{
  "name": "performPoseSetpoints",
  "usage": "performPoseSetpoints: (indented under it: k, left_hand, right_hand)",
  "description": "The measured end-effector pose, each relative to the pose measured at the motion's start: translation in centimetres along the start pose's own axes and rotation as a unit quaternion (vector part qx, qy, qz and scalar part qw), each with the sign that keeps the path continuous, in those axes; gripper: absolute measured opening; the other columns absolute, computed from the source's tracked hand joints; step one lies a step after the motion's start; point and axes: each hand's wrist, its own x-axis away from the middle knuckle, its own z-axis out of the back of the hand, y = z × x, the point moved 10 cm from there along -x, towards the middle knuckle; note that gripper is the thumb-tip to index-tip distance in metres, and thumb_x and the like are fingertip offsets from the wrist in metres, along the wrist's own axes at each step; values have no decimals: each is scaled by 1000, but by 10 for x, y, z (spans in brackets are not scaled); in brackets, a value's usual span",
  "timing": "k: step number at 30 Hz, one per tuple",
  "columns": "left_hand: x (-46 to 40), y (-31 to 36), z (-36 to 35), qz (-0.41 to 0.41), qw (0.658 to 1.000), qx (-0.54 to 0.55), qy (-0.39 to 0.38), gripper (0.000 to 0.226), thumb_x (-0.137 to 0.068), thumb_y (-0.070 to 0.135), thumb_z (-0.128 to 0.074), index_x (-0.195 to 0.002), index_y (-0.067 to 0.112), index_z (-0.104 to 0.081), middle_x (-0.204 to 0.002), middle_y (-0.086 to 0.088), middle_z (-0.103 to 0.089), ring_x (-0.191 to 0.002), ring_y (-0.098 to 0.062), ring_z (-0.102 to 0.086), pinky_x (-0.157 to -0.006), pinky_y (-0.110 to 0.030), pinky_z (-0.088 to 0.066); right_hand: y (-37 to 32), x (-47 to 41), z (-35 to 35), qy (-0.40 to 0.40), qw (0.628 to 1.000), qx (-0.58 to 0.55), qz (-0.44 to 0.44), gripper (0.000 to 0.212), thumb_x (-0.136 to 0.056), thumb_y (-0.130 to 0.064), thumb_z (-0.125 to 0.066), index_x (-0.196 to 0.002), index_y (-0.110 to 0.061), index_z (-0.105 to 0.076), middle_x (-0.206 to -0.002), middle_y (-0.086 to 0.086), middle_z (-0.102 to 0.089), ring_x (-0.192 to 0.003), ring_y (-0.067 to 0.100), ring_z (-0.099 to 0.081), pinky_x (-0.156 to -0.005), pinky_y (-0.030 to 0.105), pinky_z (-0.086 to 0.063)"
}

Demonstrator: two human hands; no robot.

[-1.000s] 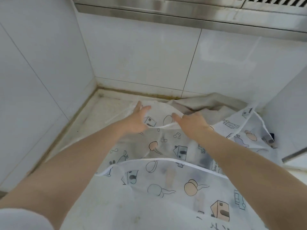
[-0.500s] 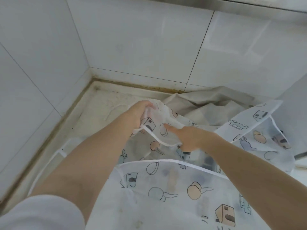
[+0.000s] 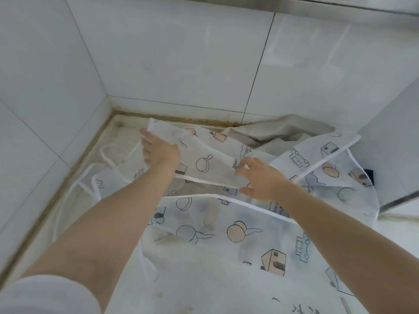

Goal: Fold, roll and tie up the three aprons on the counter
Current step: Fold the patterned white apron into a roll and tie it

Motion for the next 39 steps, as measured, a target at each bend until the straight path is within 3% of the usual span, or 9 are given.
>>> performPoseSetpoints:
  k: [4, 9, 12, 17, 22, 28, 31, 36, 39]
  left_hand:
    - [64, 76, -68, -369, 881, -288, -70, 65, -92, 18, -51, -148, 16, -18, -156, -11, -4, -144, -30, -5, -116, -41, -4]
    - [166, 71, -181, -414, 731, -365, -401, 61, -96, 47, -39, -148, 17, -25, -159, -3, -5, -145, -23, -9, -117, -42, -12]
    - [179, 80, -210, -383, 763, -302, -424, 80, -89, 49, -52, -150, 20, -9, -155, -6, -21, -139, -26, -29, -110, -44, -30]
    - [187, 107, -245, -366, 809, -253, -385, 97, -79, 46, -67, -149, 15, -7, -103, -1, -62, -110, -24, -55, -112, -44, -23]
    - [196, 82, -272, -344, 747, -361, -439, 83, -75, 49, -71, -140, 22, -29, -102, 10, -55, -114, -21, -50, -113, -45, -14]
    - [151, 68, -259, -147, 855, -278, -413, 81, -76, 83, -13, -142, 49, 18, -159, -2, -5, -145, -27, -10, -115, -49, -15]
    - [135, 66, -251, -109, 878, -306, -351, 65, -92, 66, -11, -145, 41, 18, -158, -13, -1, -142, -34, -18, -114, -48, -18]
    - [141, 73, -249, -169, 843, -445, -251, 69, -92, 27, -46, -149, 28, -7, -155, -17, 4, -126, -35, -41, -93, -40, -43]
    - [172, 116, -273, -362, 783, -466, -197, 43, -94, 31, -45, -133, 13, -40, -148, -7, -23, -115, -30, -48, -90, -39, -38]
  right_hand:
    - [44, 18, 3, 15, 994, 90, -65, 66, -89, -51, -47, -146, -27, -24, -155, 5, -19, -144, 24, -7, -116, 46, -2]
    - [128, 49, -23, -61, 979, -28, -191, 53, -96, -39, -35, -147, -31, -24, -159, -1, -12, -146, 21, -2, -117, 49, 5]
    - [194, 67, -18, 88, 919, -210, -322, 51, -98, -35, -35, -147, -24, -27, -158, 6, -8, -145, 26, -8, -118, 43, -8]
    - [286, 107, -68, 240, 496, -670, -497, 61, -92, -41, -48, -144, -15, -33, -142, 12, -41, -127, 33, -45, -93, 41, -44]
    - [308, 97, -82, 194, 450, -747, -450, 12, -92, -19, -58, -89, -8, -53, -82, 6, -53, -66, 20, -55, -58, 29, -47]
    - [283, 83, -25, 210, 352, -898, -159, 11, -53, -5, -60, -49, -13, -54, -57, 4, -56, -63, 24, -57, -62, 29, -54]
    - [268, 94, -27, 102, 462, -877, -84, 34, -21, -10, -75, -53, -10, -64, -72, 9, -66, -71, 24, -66, -69, 31, -58]
    - [317, 143, -105, -153, 852, -341, -368, 45, -76, -4, -69, -118, 1, -53, -117, 18, -61, -99, 26, -60, -87, 33, -49]
    - [324, 134, -94, -128, 911, -148, -362, 85, -74, -9, -75, -143, -7, -26, -133, 16, -46, -118, 34, -49, -91, 36, -44]
